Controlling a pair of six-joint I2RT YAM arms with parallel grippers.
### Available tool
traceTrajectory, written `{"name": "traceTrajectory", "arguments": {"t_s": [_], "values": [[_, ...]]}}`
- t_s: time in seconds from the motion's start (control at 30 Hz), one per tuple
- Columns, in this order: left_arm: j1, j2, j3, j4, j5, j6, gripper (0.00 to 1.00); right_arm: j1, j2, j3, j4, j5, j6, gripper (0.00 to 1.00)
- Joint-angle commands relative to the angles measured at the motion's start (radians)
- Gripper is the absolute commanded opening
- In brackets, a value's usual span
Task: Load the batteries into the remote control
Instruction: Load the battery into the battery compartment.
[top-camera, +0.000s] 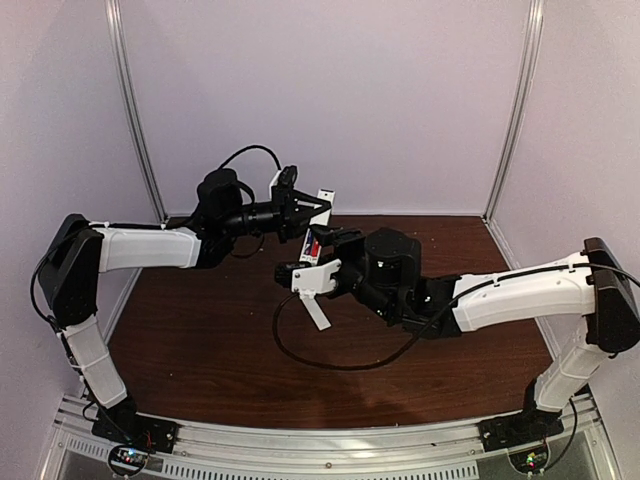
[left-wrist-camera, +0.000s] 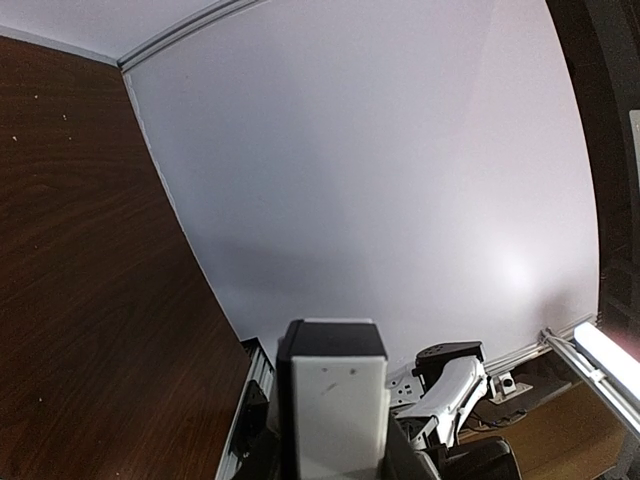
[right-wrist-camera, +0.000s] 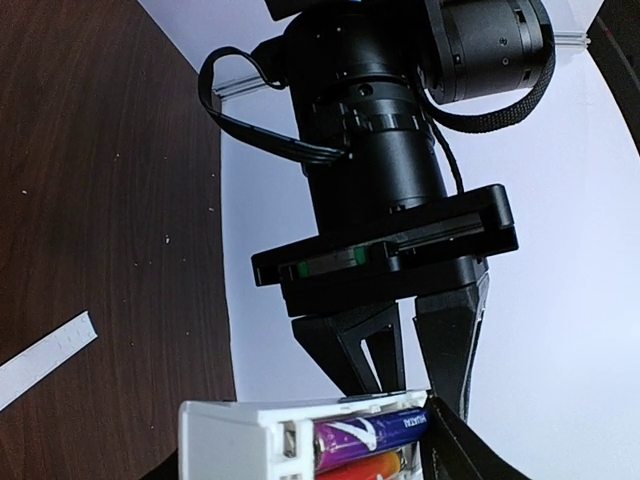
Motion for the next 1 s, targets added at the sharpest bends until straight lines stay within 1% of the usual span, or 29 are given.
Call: {"name": "traceTrajectory", "arguments": {"t_s": [0.0,0.33,0.43,0.57,0.67,0.83,0.97], "values": [[0.008,-0.01,0.042,0.09,0.027,-0.027,0.0,-0.001,0.033,-0.042,0.035,0.068,-0.072,0.59],[0.014,-0.009,0.035,0.089,0.026,-0.048,0.0,0.003,0.029,-0.098,0.049,0.066,-0.198,0.56],[0.013,-0.01,0.033,0.087,0.026,-0.048,0.0,0.008,0.024,-0.101,0.014,0.056,-0.217,0.54],[0.013,-0.012,0.028,0.08,0.023,-0.046,0.0,0.013,0.022,-0.111,0.024,0.059,-0.226,0.54],[0.013,-0.014,0.021,0.077,0.021,-0.043,0.0,0.015,0.025,-0.092,0.027,0.073,-0.212,0.56],[0.013,-0.02,0.016,0.07,0.02,-0.035,0.0,0.014,0.038,-0.071,0.084,0.1,-0.208,0.68],[0.014,-0.025,0.018,0.057,0.02,-0.024,0.0,0.011,0.042,-0.059,0.112,0.114,-0.195,0.73]]}}
